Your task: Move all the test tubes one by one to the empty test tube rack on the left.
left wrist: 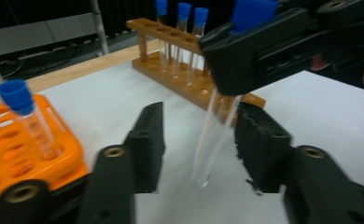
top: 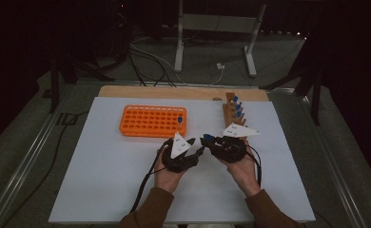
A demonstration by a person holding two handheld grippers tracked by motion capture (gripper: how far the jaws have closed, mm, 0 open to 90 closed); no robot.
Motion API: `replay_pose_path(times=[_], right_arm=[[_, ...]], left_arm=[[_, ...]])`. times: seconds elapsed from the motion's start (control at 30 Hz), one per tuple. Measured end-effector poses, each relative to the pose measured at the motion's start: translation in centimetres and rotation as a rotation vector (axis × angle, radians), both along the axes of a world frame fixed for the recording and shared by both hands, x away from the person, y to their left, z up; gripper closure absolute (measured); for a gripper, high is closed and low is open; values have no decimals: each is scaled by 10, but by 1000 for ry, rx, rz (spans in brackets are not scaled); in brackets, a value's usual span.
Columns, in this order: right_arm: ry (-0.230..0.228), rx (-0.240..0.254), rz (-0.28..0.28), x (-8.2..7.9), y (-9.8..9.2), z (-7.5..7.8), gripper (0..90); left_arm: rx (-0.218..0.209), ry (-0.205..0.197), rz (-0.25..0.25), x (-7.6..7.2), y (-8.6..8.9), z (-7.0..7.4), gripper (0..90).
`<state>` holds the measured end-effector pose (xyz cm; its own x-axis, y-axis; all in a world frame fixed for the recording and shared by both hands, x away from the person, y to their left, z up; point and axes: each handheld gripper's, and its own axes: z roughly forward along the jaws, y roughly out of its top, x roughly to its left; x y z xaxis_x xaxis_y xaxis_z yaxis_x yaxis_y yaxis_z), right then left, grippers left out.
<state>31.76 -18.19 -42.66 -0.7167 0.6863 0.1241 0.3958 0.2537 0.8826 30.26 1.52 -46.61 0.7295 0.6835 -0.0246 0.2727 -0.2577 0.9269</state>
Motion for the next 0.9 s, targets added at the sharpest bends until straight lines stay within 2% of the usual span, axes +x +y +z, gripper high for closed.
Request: replay_pose_path(times=[0.27, 0.37, 0.7, 0.9], right_arm=[[4, 4, 10, 0, 1, -1, 763], [7, 2, 15, 0, 2, -1, 765], [18, 6, 17, 1, 1, -1, 755], [7, 49, 16, 2, -6, 3, 532]], left_arm=[[-6, -7, -20, 0, -6, -2, 716], [-17, -7, -25, 0, -6, -2, 728], [-6, -16, -46, 0, -8, -3, 782], [-15, -4, -26, 4, -4, -3, 783]])
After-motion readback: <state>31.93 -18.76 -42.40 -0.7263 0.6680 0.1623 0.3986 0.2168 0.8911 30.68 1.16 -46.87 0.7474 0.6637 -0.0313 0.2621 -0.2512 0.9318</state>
